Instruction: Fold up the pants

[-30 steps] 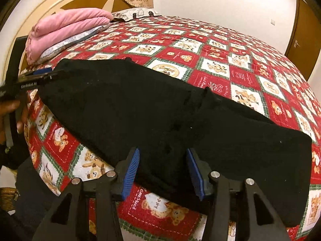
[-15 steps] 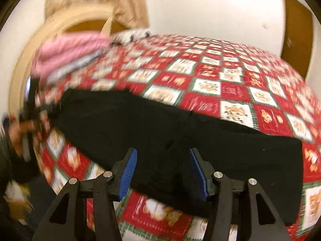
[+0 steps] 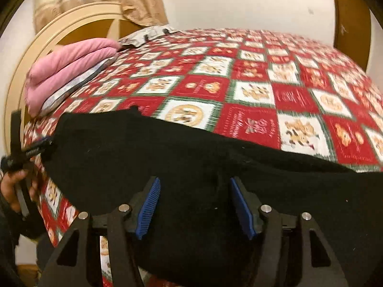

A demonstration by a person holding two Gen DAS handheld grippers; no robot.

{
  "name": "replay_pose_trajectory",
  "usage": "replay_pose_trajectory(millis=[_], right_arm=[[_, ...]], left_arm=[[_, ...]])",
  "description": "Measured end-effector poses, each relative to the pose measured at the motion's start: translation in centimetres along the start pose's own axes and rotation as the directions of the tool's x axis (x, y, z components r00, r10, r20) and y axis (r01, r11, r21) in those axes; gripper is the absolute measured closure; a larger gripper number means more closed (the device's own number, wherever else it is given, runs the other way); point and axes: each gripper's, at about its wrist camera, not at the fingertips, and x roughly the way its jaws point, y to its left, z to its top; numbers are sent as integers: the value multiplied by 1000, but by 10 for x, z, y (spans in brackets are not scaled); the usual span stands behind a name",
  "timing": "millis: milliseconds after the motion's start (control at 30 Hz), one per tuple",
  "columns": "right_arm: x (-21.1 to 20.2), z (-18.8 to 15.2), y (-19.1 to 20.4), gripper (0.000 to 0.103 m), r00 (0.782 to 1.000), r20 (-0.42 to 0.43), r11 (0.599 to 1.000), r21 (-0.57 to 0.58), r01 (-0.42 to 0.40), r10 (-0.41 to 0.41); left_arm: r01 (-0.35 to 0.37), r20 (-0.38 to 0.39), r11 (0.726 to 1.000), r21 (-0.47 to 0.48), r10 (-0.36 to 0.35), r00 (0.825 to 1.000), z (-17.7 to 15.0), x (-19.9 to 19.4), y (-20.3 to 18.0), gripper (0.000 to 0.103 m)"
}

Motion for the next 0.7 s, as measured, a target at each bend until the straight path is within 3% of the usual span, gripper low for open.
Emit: replay_pose_trajectory(millis=[200,300,367,400,467,500,600,700], right_arm=[[-2,-3,-4,41,1000,1,1000,5,-13,13],[-7,-4,-16,45,999,-18,996,77,46,-45],[-6,-8,-18,61,998,-28,995,83,62,-60],[-6,-10,-19,63,997,-20,994,79,79,-77],[-6,-11,-22,65,999,-14,993,109,37,-36],[-6,-11,-24,73,1000,-14,992,125,22,-20],[-5,-10,-24,86,998,-24,991,120,63,-61],[-5,-10,-23,91,996,-25,990,110,90,-88]], left_arm=[[18,-1,1000,6,-18,1000,1,-2,-3,3],[22,7,1000,-5,-22,1000,3,-5,0,3],[27,3,1000,-8,-27,1000,2,-3,0,3],[29,-3,1000,-6,-29,1000,1,-2,-1,3],[29,-4,1000,4,-29,1000,0,-1,-5,3],[30,-4,999,11,-30,1000,0,-1,-7,3],[33,-3,999,15,-33,999,0,-2,-9,3],[33,-5,999,12,-33,999,0,-3,-10,3]])
